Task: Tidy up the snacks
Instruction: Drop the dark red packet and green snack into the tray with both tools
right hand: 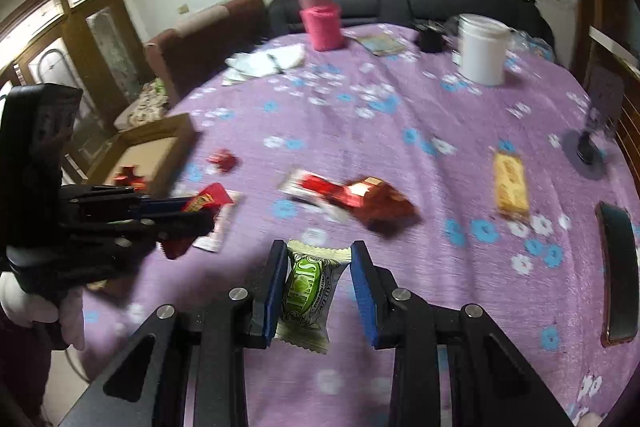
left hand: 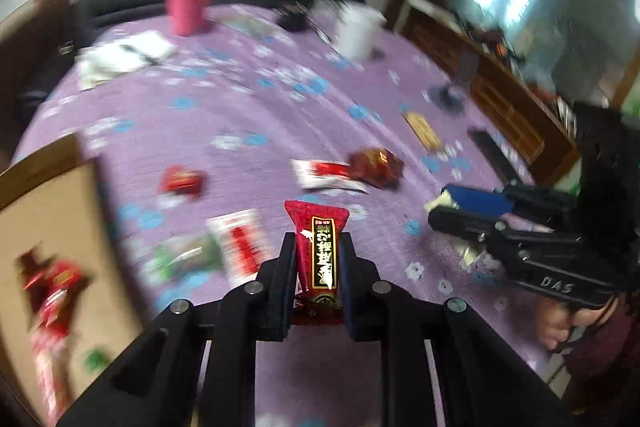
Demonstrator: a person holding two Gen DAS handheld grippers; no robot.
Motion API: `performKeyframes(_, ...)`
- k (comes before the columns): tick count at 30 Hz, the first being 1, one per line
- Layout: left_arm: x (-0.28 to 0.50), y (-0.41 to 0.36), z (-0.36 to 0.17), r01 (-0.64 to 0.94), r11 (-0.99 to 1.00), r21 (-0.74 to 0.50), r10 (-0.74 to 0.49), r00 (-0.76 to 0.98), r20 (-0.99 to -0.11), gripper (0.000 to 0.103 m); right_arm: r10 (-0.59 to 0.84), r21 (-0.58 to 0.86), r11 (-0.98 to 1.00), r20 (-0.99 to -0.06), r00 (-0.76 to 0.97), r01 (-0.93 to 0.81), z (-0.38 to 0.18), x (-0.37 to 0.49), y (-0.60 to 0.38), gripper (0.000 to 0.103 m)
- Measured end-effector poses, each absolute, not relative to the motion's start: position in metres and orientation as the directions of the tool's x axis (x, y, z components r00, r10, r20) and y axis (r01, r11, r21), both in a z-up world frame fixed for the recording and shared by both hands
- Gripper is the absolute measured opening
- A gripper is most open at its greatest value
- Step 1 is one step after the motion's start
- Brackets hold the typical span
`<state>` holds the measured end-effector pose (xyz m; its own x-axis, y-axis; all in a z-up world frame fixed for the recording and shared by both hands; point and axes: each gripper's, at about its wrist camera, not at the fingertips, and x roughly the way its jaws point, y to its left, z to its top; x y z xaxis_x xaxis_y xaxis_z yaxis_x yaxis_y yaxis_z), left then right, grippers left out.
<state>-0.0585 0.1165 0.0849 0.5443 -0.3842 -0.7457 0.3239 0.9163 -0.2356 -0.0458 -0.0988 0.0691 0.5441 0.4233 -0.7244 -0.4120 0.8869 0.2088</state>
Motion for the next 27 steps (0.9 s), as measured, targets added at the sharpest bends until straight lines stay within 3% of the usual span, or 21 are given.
performKeyframes(5,-0.088,0.213,0.109,0.121,0.970,-0.210,-0.237,0.651,-0.721,0.019,0.528,0.253,0.812,-0.704,0.475,-0.526,0.086,-0.056,-0.034,0.035)
performKeyframes(11,-0.096,0.306,0.094,-0.101,0.968,-0.232,-0.110,0.658,-0.745,0.019,0.625,0.314,0.702,-0.701,0.342,-0.639,0.084,-0.057,0.070,0.035)
performKeyframes(18,-0.099,0.356,0.065,-0.209,0.932,-0.297,-0.097,0.644,-0.758,0.019,0.599,0.279,0.664,-0.753,0.271,-0.693,0.055,-0.059,0.162,0.035)
performKeyframes(21,-0.103,0.365,0.065,-0.229,0.916,-0.330,-0.104,0.658,-0.746,0.035,0.592,0.263,0.668,-0.754,0.284,-0.696,0.049,-0.058,0.176,0.037)
performKeyframes(23,-0.107,0.365,0.070,-0.233,0.910,-0.344,-0.103,0.676,-0.730,0.058,0.602,0.268,0.666,-0.744,0.290,-0.696,0.050,-0.059,0.175,0.038)
performKeyframes(27,-0.113,0.356,0.084,-0.203,0.911,-0.359,-0.117,0.708,-0.696,0.061,0.621,0.271,0.669,-0.715,0.320,-0.692,0.070,-0.060,0.151,0.039)
